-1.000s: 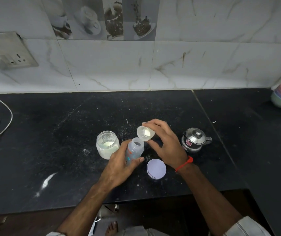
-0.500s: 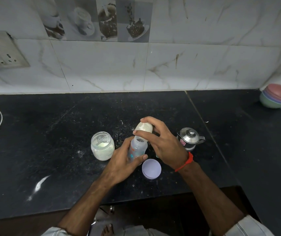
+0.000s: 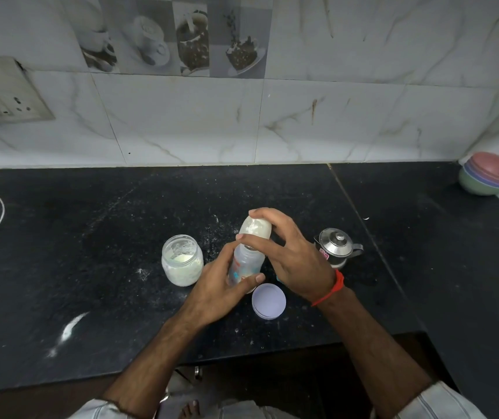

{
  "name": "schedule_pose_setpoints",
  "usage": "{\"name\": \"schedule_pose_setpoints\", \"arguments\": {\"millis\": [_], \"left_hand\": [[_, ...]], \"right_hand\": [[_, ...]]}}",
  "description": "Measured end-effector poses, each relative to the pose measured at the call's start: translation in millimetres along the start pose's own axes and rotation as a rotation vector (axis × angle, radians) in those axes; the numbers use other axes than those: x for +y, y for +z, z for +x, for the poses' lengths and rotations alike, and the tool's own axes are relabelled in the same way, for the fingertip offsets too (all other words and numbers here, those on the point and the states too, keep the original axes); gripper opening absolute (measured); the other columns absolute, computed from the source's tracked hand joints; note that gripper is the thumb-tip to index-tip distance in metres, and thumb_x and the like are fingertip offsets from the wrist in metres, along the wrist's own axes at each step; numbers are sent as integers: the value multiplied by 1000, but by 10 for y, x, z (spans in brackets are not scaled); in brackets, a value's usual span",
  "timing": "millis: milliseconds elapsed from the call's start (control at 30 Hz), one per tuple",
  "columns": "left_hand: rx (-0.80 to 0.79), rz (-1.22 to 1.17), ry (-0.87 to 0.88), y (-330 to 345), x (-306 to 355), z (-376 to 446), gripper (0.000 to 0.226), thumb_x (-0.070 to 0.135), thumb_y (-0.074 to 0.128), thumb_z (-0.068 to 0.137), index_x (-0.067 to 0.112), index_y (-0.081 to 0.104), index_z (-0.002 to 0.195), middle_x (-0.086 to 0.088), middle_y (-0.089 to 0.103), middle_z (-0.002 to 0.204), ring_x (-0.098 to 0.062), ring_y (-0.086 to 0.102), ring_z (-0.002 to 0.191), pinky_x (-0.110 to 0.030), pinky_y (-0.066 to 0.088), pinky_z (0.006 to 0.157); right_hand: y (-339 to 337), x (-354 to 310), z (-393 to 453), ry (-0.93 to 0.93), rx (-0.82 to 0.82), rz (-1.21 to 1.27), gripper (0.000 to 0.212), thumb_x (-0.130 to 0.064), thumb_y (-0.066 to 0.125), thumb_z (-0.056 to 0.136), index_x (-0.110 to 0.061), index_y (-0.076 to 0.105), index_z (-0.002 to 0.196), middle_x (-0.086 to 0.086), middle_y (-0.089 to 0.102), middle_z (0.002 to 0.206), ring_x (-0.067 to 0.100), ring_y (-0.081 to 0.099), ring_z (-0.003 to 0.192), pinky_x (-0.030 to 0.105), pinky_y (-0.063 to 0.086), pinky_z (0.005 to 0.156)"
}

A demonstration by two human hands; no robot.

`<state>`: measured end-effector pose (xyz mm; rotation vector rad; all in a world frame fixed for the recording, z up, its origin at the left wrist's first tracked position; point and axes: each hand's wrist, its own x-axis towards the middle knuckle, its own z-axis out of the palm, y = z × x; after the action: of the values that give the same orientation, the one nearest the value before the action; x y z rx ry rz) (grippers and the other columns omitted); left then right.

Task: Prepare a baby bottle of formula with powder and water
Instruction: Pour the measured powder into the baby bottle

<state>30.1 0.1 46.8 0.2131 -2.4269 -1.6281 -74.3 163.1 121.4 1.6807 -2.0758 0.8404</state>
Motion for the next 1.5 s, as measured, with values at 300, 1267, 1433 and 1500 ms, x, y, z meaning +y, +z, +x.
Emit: {"name": "schedule_pose_setpoints", "arguments": {"millis": [300, 1267, 1433, 1500], "left_hand": [[3, 1, 1, -23, -29, -20, 67, 65, 78, 80, 52, 45, 137, 23, 70, 123, -1, 70, 112, -34, 61, 93], [27, 11, 1, -83, 14, 4, 69, 71, 75, 79, 52, 44, 137, 26, 68, 122, -2, 69, 112, -34, 61, 91], [24, 2, -4, -83, 15, 9, 70, 68, 76, 79, 49, 44, 138, 27, 68, 123, -1, 68, 113, -30, 60, 90], [19, -6, -4, -80, 14, 13, 71, 67, 76, 80, 48, 43, 140, 25, 68, 125, -1, 68, 115, -28, 59, 91]], "right_hand": [[-68, -42, -20, 119, -19, 219, 46, 10, 59, 97, 0, 60, 142, 26, 35, 153, 22, 47, 143, 37, 43, 118], [-105, -97, 28, 56, -23, 184, 54, 30, 45, 88, 5, 67, 131, 27, 38, 156, 38, 34, 153, 51, 42, 119], [-87, -63, 17, 36, -37, 173, 54, 31, 45, 88, 6, 67, 130, 29, 39, 155, 40, 33, 154, 54, 41, 119], [-79, -53, 12, 35, -27, 166, 54, 31, 44, 88, 6, 67, 130, 30, 40, 155, 41, 32, 154, 54, 40, 121]]}}
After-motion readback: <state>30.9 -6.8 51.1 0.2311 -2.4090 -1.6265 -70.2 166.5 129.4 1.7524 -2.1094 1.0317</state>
